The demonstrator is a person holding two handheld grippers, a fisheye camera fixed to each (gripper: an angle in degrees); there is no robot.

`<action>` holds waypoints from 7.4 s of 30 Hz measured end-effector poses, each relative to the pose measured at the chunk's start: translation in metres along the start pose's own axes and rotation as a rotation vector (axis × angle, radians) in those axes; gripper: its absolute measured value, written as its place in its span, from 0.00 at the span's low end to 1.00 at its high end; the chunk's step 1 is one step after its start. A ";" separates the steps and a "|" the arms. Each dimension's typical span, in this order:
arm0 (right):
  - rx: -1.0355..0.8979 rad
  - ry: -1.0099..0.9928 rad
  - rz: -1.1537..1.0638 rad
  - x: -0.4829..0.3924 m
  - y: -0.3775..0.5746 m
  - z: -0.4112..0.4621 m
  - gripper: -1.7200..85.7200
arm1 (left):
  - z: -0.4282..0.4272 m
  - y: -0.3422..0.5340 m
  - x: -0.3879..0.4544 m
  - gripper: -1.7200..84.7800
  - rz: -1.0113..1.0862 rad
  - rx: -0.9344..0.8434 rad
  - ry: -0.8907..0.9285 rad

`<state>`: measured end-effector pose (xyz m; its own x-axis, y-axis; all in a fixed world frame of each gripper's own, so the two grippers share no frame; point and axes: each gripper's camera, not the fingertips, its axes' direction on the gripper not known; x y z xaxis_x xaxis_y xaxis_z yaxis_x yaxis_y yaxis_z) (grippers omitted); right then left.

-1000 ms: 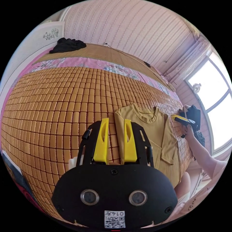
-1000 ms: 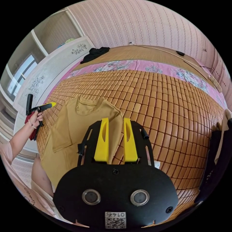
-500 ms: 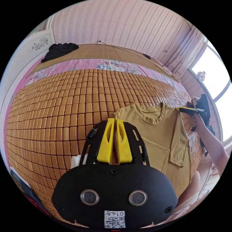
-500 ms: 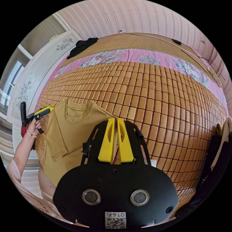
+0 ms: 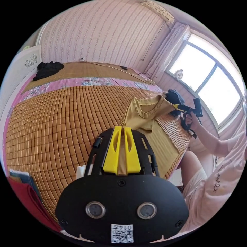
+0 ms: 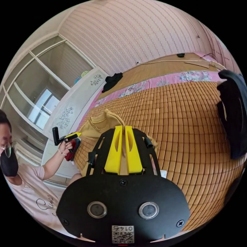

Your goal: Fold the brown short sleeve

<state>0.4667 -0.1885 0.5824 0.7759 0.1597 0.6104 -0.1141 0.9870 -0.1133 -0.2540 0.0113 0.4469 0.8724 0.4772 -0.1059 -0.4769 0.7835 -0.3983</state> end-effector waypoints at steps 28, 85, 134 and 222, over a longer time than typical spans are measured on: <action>-0.287 0.379 0.110 -0.009 0.144 0.019 0.03 | 0.015 0.161 0.007 0.07 -0.249 -0.144 0.004; -0.703 0.476 -0.641 -0.273 -0.062 0.295 0.01 | 0.215 0.185 0.218 0.01 0.218 -0.266 -0.042; -0.477 0.280 0.146 -0.039 0.145 0.114 0.03 | 0.339 0.195 0.372 0.23 0.566 -0.225 0.135; -0.493 0.379 -0.372 -0.167 -0.007 0.226 0.17 | 0.153 0.257 0.121 0.10 -0.266 -0.239 -0.051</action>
<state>0.1980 -0.2183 0.6583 0.8809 -0.2906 0.3736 0.4230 0.8376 -0.3458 -0.2872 0.3311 0.4714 0.9532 0.2934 0.0732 -0.1904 0.7704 -0.6085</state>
